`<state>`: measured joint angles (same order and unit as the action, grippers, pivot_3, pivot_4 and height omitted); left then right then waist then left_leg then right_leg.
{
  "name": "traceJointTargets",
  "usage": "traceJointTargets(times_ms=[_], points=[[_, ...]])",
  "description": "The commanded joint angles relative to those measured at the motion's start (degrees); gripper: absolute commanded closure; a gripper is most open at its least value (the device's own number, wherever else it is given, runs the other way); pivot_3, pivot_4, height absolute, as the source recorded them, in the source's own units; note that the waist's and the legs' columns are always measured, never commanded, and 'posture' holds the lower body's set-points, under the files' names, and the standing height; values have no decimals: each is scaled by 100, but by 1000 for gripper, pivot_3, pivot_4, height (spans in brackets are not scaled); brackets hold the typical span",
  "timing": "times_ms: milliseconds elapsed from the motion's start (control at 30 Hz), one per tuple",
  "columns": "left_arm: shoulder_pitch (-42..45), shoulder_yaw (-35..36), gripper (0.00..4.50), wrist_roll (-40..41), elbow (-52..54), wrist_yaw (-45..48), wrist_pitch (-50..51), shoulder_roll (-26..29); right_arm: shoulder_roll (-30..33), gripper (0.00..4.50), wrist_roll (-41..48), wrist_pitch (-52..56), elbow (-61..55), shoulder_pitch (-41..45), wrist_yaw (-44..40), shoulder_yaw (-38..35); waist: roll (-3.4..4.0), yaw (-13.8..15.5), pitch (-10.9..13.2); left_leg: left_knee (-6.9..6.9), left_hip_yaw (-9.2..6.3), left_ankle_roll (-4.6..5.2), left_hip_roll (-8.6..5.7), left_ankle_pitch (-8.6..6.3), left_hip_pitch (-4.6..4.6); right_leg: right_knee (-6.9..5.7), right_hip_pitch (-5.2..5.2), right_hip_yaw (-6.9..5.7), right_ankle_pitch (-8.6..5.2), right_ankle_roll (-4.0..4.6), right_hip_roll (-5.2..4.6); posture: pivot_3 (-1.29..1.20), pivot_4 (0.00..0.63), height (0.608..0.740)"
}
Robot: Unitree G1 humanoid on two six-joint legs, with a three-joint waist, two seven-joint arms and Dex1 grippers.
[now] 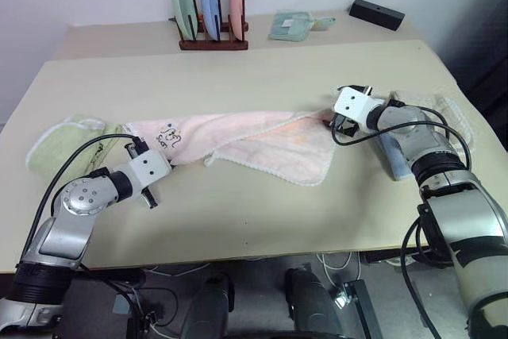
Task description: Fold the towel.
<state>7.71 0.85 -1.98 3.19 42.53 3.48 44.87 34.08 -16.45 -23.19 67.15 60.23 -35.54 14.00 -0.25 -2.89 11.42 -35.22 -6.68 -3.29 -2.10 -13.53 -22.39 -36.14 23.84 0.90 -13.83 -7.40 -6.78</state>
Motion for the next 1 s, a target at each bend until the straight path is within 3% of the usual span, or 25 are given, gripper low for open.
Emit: traceJointTargets(times_ms=[33,100,200,433,700,867,1000], points=[[-35,158,4475,59,150,36,-20,100,-97,0,262,119,159,242,-242,-278,0,-9,0,0,0,0,0,0,1,-2,0,0,0,0,0,0,150,740],[-47,162,4475,65,151,48,-21,96,-127,0,324,197,225,273,-311,-354,0,-15,0,-1,0,-1,0,0,0,-3,0,1,0,1,0,0,150,740],[-46,138,4500,77,133,77,-17,77,-216,835,420,438,387,377,-487,-458,0,-31,0,-1,1,-1,0,0,0,-3,1,3,1,0,0,0,150,740],[-133,165,4500,67,157,95,-19,92,-255,4323,428,432,396,416,-557,-536,0,-86,0,0,1,-1,0,0,0,-3,1,3,1,0,0,0,150,740],[289,382,4500,278,-9,-121,401,-79,19,4423,524,37,-122,295,-596,-682,2,-98,1,-1,1,-1,0,0,0,-6,4,3,1,0,0,0,150,740],[1989,531,4500,315,-1216,-825,389,-478,303,4423,321,-66,-236,831,4,-702,1,-37,2,-11,0,-8,-3,4,-4,-9,2,2,6,-7,0,0,150,740],[3946,710,4500,327,-2818,-1530,-295,-751,523,4423,220,-194,-212,1584,503,-738,-2,-36,3,-12,0,-18,-5,11,-13,-8,13,2,12,-11,-1,0,150,740]])
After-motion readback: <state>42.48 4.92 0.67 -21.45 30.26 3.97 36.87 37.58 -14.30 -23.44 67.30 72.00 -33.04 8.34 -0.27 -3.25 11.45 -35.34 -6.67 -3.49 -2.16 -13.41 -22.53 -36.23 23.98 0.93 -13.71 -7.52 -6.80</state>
